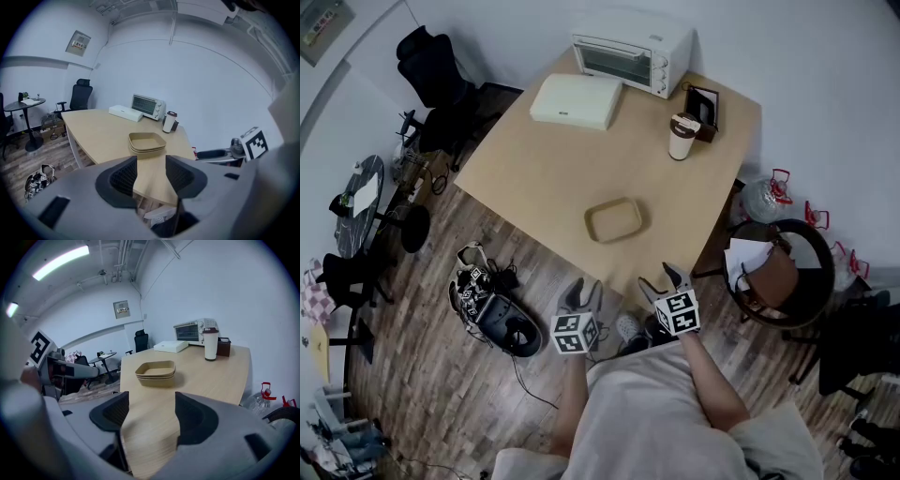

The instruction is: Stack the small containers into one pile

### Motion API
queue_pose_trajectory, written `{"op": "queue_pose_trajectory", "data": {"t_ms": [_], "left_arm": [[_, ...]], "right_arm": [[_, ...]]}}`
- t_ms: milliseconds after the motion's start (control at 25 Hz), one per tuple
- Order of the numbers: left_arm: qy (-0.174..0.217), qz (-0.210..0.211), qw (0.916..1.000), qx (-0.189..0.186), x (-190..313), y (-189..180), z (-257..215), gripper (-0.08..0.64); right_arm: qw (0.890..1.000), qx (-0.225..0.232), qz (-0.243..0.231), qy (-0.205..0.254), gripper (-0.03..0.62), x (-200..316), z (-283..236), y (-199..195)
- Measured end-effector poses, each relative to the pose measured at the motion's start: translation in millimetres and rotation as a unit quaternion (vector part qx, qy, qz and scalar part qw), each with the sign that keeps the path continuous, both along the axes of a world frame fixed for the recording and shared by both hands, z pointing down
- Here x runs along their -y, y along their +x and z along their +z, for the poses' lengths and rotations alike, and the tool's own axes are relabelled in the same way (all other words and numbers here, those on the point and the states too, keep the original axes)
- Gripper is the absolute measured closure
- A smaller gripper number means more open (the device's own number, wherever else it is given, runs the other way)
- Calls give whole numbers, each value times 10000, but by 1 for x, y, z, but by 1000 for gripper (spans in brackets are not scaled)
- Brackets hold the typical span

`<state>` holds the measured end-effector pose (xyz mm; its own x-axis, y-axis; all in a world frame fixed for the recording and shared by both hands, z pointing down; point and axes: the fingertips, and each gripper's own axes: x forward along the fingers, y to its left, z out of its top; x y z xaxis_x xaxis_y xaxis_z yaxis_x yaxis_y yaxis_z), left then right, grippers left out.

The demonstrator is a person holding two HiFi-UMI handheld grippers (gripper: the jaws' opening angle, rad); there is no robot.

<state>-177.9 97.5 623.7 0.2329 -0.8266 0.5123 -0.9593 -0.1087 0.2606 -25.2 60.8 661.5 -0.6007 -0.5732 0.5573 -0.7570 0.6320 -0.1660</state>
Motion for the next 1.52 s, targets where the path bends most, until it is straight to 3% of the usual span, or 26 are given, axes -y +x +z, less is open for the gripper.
{"op": "queue_pose_trajectory", "data": {"t_ms": [120, 360, 720, 960, 1520], "left_arm": [[-23, -2, 10000, 16, -8, -3, 4, 382], [-221, 180, 9996, 33, -22, 2, 15, 391], [-174, 294, 9993, 150, -20, -4, 10, 532], [-68, 327, 9994, 89, -15, -8, 7, 551], [135, 362, 9993, 25, -8, -6, -8, 549]], "right_arm": [[10000, 37, -53, -2, 295, -6, 2, -6], [10000, -54, 20, -14, 399, -8, 2, -13], [9998, -41, 178, 53, 493, -6, -4, -17], [9994, -49, 334, 98, 588, -13, -7, -19], [9984, -163, 524, 103, 590, -11, -6, -15]]}}
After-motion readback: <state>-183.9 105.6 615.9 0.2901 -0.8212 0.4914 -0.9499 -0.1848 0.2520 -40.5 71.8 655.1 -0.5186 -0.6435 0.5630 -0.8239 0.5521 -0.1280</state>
